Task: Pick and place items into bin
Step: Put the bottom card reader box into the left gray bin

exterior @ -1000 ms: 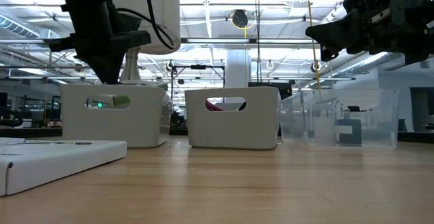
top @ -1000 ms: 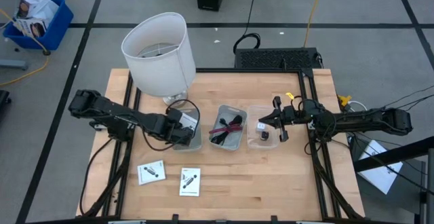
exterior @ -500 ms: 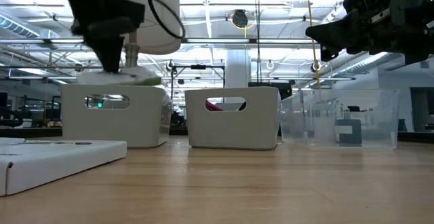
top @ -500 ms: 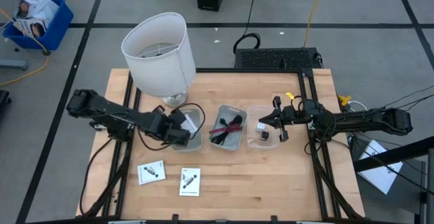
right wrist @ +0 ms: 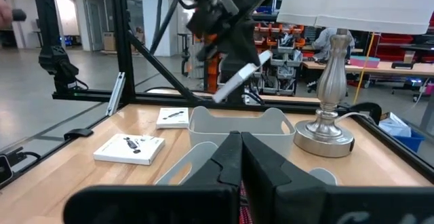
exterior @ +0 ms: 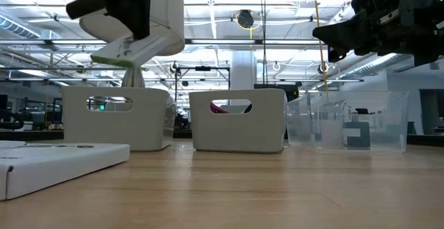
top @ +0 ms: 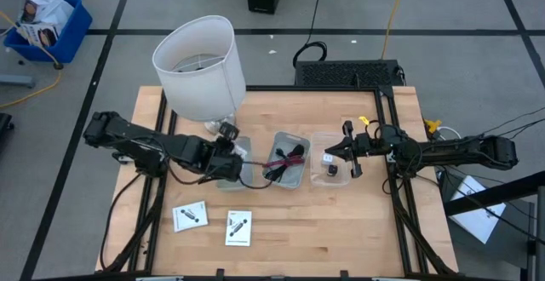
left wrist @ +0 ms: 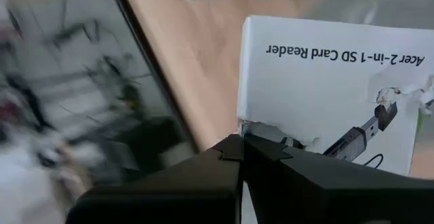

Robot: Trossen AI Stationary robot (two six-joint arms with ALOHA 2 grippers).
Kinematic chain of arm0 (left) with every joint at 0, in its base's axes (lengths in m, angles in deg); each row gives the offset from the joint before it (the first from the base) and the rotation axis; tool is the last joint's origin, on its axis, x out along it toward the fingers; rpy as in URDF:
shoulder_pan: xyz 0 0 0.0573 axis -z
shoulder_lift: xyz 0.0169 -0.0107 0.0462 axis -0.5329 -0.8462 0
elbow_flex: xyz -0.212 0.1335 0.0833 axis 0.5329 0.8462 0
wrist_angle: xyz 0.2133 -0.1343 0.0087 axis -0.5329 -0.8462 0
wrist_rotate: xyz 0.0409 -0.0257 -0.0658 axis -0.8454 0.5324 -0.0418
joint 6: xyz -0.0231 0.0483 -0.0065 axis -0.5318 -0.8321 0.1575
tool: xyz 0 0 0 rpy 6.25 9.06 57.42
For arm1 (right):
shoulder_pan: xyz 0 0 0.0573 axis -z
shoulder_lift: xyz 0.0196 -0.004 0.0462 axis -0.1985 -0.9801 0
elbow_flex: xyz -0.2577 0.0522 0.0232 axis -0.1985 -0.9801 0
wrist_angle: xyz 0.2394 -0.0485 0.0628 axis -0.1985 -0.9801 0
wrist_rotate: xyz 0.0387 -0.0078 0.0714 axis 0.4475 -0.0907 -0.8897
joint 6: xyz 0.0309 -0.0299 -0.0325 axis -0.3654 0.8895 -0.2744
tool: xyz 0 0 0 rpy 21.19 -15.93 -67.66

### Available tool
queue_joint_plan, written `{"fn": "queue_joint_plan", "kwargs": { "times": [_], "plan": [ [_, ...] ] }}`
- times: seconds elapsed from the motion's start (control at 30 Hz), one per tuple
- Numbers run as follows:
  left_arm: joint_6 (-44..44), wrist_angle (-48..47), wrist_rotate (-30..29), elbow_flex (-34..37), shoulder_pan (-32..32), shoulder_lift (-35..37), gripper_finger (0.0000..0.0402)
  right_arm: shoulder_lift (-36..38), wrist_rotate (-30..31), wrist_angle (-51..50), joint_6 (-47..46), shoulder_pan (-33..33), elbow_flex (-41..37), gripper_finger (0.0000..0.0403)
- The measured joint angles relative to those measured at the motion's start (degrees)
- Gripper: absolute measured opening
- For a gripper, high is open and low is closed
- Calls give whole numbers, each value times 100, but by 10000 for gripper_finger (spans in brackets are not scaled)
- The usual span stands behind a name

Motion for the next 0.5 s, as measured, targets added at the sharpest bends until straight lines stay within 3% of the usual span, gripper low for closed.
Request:
{"fn": "queue_joint_plan", "kwargs": {
  "times": [0.2,0.37,0.5],
  "plan": [
    [-2090,20,-315,308,-18,-124,8,0,-2,-15,-96,0,0,0],
    [-2984,691,-380,341,35,-421,6,-2,-2,-221,-99,-2,0,0],
    [-3514,1310,-73,341,50,-740,4,-2,-2,-262,-72,-1,0,0]
  ]
}}
